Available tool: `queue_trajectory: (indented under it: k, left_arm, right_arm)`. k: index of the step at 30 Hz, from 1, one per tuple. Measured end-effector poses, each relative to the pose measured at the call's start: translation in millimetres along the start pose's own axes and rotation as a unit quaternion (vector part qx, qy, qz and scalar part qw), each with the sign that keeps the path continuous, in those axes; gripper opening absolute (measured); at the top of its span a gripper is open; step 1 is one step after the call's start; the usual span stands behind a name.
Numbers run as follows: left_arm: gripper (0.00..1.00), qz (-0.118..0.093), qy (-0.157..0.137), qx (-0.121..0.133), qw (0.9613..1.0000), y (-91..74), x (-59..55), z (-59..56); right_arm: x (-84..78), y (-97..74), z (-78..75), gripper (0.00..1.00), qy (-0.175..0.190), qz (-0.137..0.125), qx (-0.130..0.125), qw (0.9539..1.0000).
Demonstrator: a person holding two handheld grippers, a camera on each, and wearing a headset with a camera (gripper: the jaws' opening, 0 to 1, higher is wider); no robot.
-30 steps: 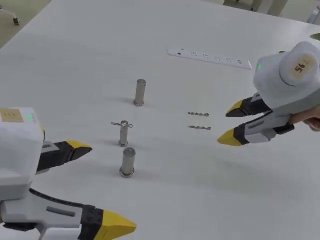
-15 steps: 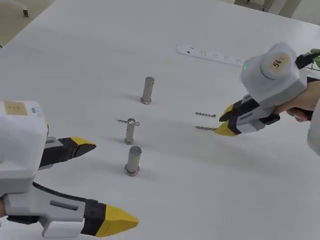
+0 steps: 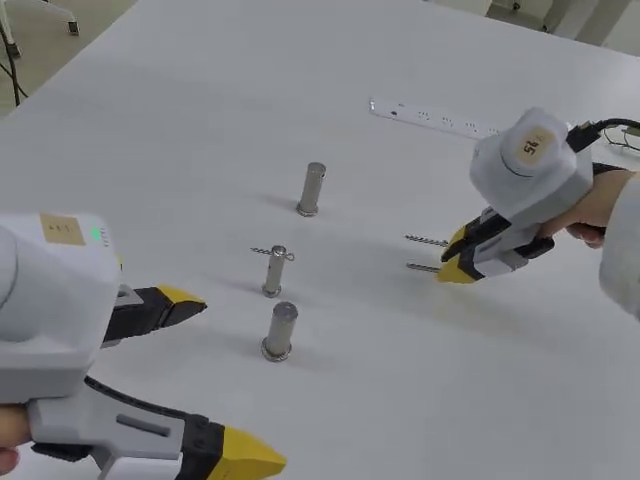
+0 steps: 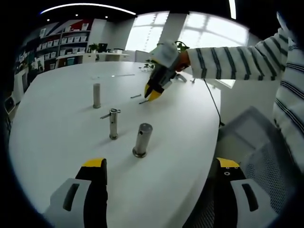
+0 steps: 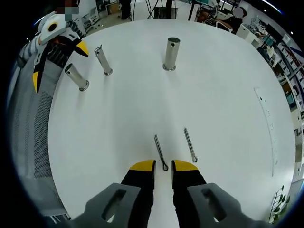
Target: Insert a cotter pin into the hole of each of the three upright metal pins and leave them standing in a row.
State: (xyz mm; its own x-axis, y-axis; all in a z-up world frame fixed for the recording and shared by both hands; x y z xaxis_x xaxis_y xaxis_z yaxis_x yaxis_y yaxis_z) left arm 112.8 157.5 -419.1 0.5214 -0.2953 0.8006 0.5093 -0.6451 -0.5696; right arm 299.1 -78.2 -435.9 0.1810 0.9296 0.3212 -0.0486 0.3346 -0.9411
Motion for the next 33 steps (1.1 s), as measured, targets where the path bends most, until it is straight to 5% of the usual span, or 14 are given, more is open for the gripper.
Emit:
queue_trajectory:
  k: [11,16,18,33]
  left_arm:
    - [0.91,-0.001,-0.007,-0.004,1.0,1.7,-0.8,-0.1]
    - [0.9,-0.001,-0.006,-0.005,1.0,0.9,-1.2,-1.8]
    - [0.9,-0.004,-0.002,-0.004,1.0,0.2,-1.2,-2.1]
    - [0.89,-0.021,-0.008,0.019,0.9996,-7.4,2.8,4.6]
  right_arm:
    - [0.2,2.6,-1.0,0.01,0.002,0.03,0.015,0.9994]
    - [3.1,3.4,2.5,0.01,-0.03,0.051,0.015,0.9981]
    - [4.3,4.3,5.1,0.0,-0.056,0.056,0.011,0.9968]
    - [6.3,7.8,9.0,0.0,-0.072,0.076,-0.033,0.994]
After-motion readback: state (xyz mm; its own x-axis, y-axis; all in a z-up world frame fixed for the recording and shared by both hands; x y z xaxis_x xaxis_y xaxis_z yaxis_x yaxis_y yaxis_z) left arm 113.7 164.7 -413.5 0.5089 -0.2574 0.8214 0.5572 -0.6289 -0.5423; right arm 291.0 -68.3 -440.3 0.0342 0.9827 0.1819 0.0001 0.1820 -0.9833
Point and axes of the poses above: the centre of the closed fingertips' face, and the gripper's own axes: y roughly forward along the fingers, z roughly to its left, x roughly out of its top, the point moved 6 cm from there along -y, roughly backward along the fingers, and after that the axes turned 11 degrees about x, right-handed, at the moved point
